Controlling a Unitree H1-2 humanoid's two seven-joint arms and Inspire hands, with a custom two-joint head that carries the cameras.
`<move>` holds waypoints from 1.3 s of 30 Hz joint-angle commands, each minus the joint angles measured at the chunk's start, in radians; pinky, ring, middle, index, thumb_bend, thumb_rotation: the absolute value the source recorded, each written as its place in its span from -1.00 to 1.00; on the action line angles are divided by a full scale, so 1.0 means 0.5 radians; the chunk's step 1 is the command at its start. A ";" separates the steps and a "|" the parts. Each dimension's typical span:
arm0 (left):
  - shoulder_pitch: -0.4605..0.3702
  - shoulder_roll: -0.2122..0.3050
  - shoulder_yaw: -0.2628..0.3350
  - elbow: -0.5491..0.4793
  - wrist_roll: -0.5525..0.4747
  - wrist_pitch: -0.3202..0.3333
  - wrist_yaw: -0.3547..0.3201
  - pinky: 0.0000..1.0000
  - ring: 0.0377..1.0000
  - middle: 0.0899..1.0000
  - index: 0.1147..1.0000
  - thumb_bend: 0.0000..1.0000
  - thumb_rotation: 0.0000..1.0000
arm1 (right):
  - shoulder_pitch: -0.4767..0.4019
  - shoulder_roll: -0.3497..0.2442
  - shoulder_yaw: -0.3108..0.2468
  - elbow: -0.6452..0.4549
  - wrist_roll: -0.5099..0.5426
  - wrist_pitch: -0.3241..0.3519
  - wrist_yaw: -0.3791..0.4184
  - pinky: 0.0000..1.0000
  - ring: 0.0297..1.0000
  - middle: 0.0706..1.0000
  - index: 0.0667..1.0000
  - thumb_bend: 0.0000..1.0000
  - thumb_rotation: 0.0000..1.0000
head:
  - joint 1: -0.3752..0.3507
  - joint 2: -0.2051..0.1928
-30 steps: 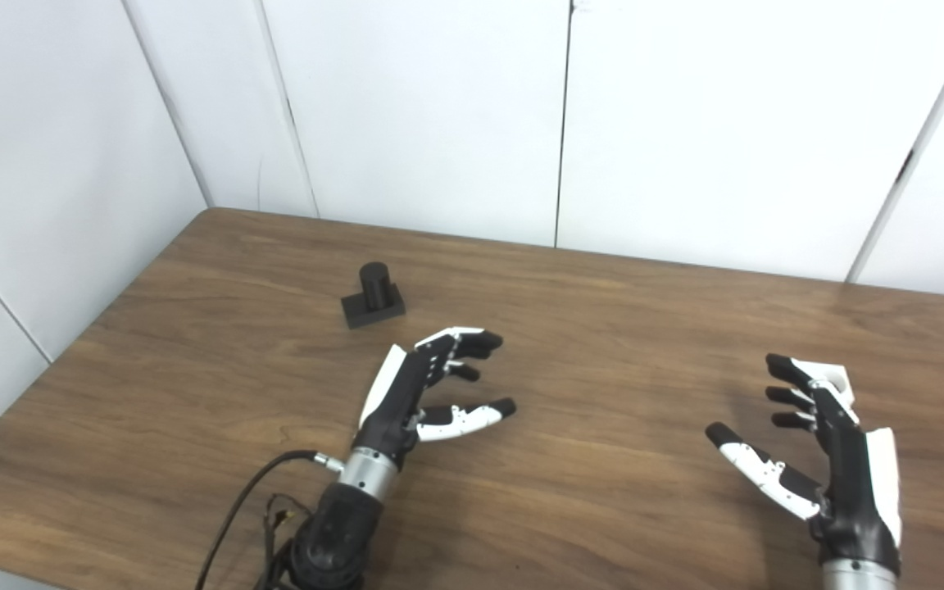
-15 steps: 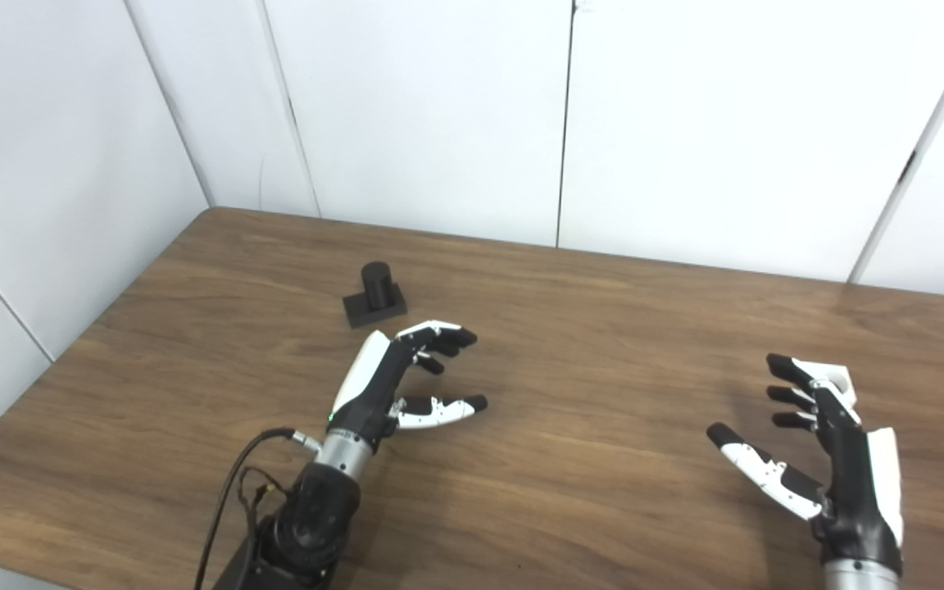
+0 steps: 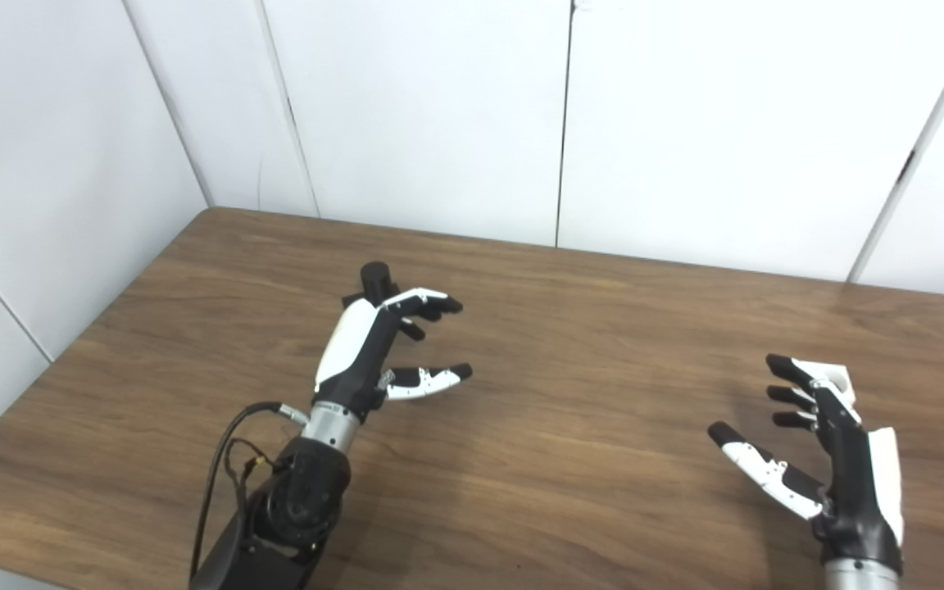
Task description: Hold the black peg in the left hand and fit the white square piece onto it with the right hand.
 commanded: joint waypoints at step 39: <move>-0.340 0.319 0.109 -0.020 0.262 0.171 0.053 0.14 0.39 0.42 0.17 0.29 -0.87 | -0.010 -0.072 -0.033 0.118 -0.008 -0.084 0.005 0.24 0.43 0.55 0.47 0.38 -0.31 | 0.005 0.002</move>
